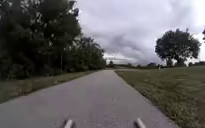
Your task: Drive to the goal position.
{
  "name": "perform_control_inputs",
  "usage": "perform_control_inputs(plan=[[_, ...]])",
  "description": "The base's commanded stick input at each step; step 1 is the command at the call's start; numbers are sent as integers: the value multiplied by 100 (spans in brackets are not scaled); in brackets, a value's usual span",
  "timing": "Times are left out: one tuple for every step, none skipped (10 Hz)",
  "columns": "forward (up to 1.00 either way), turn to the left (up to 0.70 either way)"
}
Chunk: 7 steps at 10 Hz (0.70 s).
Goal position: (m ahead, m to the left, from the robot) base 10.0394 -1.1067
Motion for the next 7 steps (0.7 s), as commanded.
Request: perform_control_inputs(plan=[[85,0],[85,0],[85,0],[85,0],[85,0],[85,0],[85,0]])
